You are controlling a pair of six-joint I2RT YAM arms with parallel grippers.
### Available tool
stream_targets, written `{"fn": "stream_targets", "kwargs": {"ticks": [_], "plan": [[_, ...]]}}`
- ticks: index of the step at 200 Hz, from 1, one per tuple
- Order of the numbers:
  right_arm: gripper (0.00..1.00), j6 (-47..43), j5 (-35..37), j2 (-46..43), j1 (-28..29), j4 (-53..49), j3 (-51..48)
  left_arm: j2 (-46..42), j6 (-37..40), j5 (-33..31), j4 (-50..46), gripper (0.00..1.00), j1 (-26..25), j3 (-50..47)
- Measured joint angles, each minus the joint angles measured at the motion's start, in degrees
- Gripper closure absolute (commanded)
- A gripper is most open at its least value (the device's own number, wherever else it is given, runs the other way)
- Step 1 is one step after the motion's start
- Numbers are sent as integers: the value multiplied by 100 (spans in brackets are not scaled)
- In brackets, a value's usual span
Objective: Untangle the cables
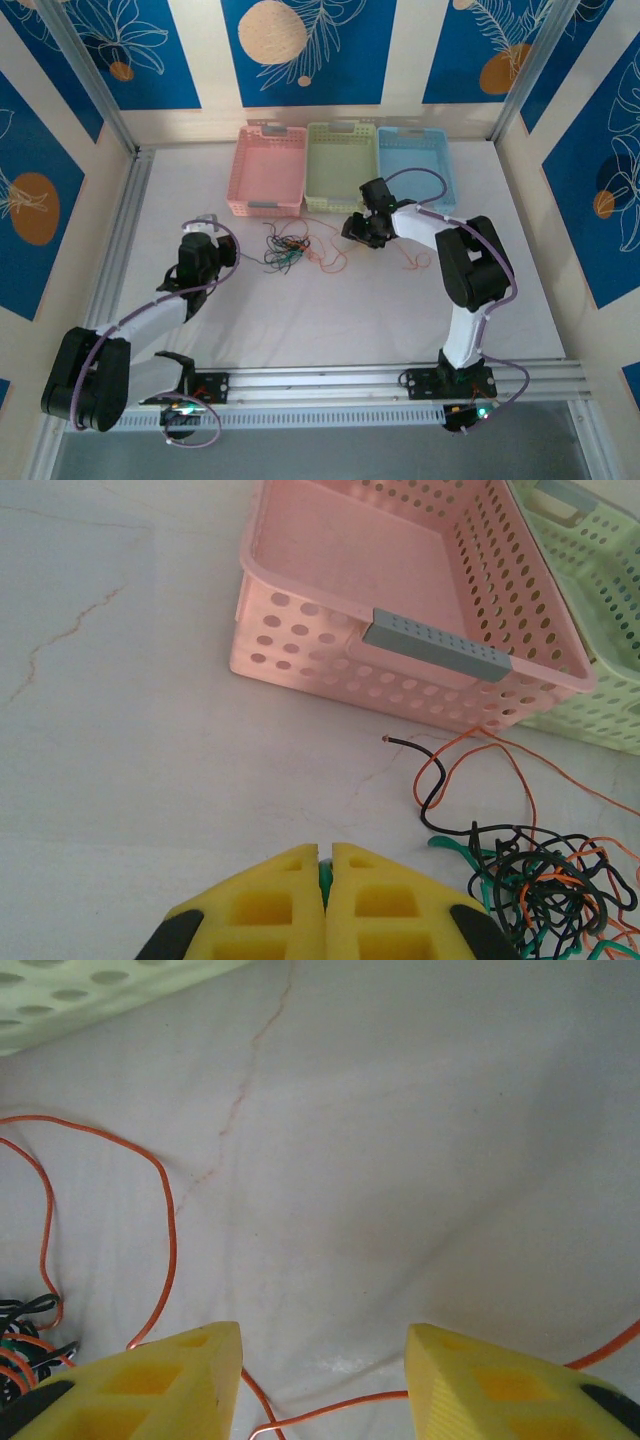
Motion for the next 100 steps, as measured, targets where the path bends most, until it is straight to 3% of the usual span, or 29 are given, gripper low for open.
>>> {"fn": "stream_targets", "kwargs": {"ticks": [49,100], "plan": [[50,-125,376,-706,170,-352,2,15,0,11,0,100,0,0],[50,-15,319,-1259,131,-669,-85,15,0,11,0,100,0,0]]}}
